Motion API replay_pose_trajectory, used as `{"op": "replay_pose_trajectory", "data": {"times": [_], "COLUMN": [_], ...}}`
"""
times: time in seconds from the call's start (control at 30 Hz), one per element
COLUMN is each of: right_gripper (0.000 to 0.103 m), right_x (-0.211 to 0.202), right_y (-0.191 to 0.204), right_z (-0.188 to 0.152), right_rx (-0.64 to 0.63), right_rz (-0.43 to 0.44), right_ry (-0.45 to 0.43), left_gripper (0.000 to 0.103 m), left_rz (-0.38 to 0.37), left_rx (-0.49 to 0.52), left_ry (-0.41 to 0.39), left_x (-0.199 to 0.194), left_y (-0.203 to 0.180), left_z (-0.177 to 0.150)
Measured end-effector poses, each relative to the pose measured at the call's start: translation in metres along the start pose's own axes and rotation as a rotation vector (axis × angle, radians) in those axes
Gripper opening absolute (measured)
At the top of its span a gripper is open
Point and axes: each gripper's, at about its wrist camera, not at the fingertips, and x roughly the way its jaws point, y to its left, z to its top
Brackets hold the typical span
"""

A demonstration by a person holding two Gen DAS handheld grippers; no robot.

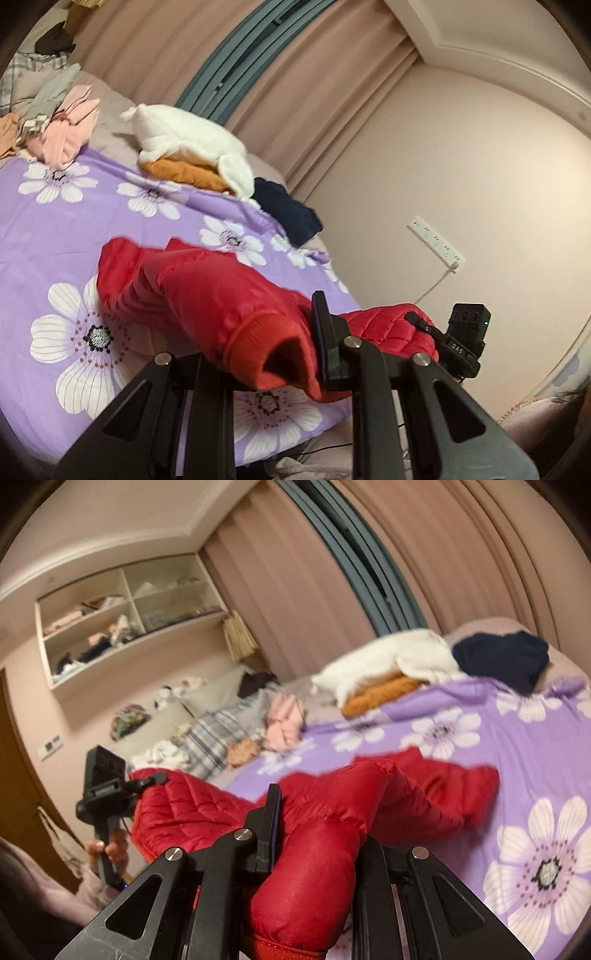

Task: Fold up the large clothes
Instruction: 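Lift the hem with both grippers and fold it toward the collar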

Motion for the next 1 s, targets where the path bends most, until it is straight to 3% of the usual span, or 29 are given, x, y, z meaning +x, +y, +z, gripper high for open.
{"op": "replay_pose_trajectory", "data": {"times": [0.17,0.57,1.0], "right_gripper": [0.018,0.018,0.018], "right_x": [0.002,0.057,0.12], "right_y": [-0.002,-0.057,-0.132], "right_z": [0.008,0.018,0.023], "right_rx": [0.016,0.147,0.315], "right_rz": [-0.02,-0.106,-0.183], "right_ry": [-0.012,0.069,0.122], "left_gripper": [0.022,0.022,0.022], "left_rz": [0.024,0.109,0.219], "left_rx": [0.013,-0.106,-0.175], "left_ry": [0.0,0.065,0.156], "left_x": [0.005,0.058,0.153], "left_y": [0.0,0.056,0.124], "left_z": [0.006,0.021,0.055]}}
